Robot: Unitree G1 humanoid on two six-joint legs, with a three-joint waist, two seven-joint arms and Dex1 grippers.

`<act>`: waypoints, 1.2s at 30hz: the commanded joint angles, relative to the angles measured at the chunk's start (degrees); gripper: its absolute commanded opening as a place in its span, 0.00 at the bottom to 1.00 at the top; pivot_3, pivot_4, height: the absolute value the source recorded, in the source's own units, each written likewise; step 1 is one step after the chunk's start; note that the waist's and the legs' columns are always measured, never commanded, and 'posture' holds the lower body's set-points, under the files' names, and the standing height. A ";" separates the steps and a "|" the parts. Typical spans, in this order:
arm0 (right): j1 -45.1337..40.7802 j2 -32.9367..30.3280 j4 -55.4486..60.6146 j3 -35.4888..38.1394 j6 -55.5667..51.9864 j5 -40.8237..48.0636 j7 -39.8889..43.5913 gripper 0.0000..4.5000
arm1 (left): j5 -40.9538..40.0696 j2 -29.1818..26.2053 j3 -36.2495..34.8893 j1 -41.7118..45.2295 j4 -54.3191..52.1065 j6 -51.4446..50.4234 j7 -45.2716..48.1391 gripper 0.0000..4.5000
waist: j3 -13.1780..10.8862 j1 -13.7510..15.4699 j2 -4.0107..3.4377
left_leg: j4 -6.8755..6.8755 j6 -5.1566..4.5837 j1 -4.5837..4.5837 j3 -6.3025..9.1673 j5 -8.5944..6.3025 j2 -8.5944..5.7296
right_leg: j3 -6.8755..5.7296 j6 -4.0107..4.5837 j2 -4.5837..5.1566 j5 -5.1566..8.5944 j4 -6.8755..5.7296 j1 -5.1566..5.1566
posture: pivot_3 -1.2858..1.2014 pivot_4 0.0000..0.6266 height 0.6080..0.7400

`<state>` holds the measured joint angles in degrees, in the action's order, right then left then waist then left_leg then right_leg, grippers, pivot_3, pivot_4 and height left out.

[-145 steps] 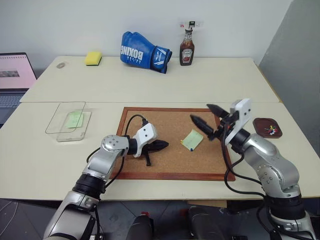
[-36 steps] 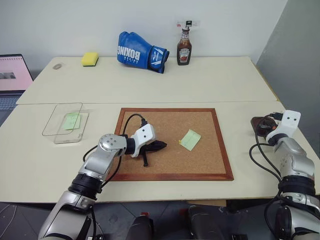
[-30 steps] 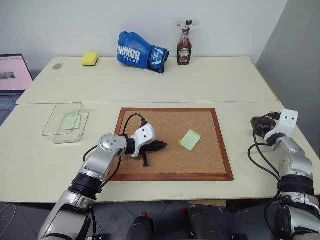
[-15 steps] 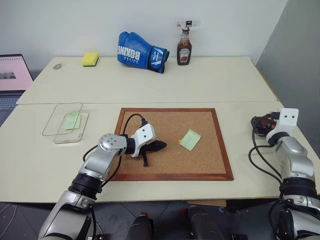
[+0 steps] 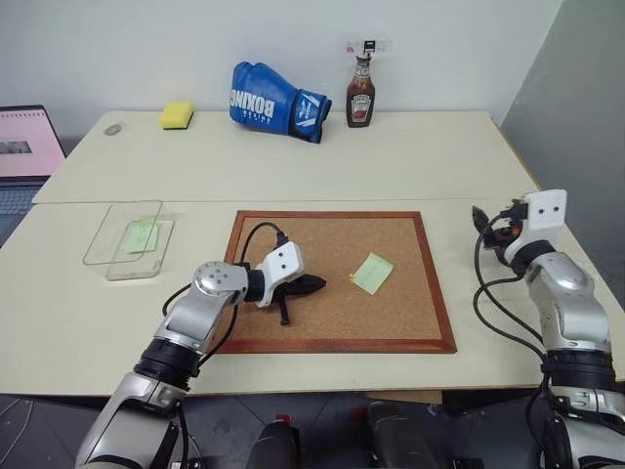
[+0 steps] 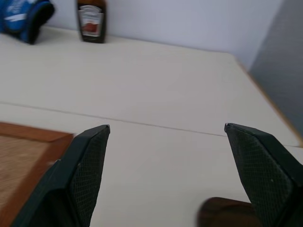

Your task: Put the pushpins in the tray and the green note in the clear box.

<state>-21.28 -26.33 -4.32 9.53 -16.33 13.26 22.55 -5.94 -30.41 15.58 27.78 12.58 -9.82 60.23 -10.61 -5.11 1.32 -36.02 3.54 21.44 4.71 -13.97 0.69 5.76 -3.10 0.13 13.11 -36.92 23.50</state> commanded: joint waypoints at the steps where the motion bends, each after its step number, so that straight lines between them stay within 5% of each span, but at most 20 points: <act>1: 2.40 1.76 8.67 -5.50 -3.55 3.59 5.97 0.91 | 2.51 -0.56 1.93 -1.74 2.26 -1.70 0.21 0.00 | 0.00 0.04 0.00 | 0.00 0.00 0.00 0.01 0.00 0.00 | -0.01 0.00 0.00 0.00 0.00 0.00 | 0.52 0.24 1.00; 10: 5.81 5.18 17.78 -17.41 -6.98 4.61 12.12 0.91 | 2.50 -0.74 1.77 -1.49 2.49 -2.07 0.11 0.00 | 0.00 0.07 0.00 | -0.02 0.00 0.02 0.02 0.00 0.00 | -0.03 0.00 0.01 0.01 0.02 0.02 | 0.52 0.24 1.00; 24: 0.19 11.50 3.56 -24.01 -0.79 -4.78 9.89 0.91 | 2.28 -0.81 1.42 -2.26 1.59 -2.40 -0.70 0.00 | 0.00 0.14 0.01 | -0.02 0.00 0.01 0.04 0.00 0.02 | -0.08 0.01 0.00 0.01 0.01 0.03 | 0.52 0.24 1.00; 36: 0.43 12.00 2.00 -25.34 1.51 -7.24 11.87 0.38 | 2.24 -0.71 1.21 -2.54 1.15 -2.79 -1.07 0.00 | 0.00 0.10 0.01 | -0.02 0.00 0.01 0.04 0.00 0.03 | -0.07 0.01 0.00 0.01 0.01 0.04 | 0.52 0.24 1.00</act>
<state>-20.52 -14.66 -3.52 -15.81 -16.04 5.99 33.77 -5.94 -30.33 15.37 27.13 11.54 -10.61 59.21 -10.61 -5.01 1.33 -36.04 3.54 21.44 4.74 -13.97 0.72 5.68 -3.10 0.14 13.12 -36.92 23.53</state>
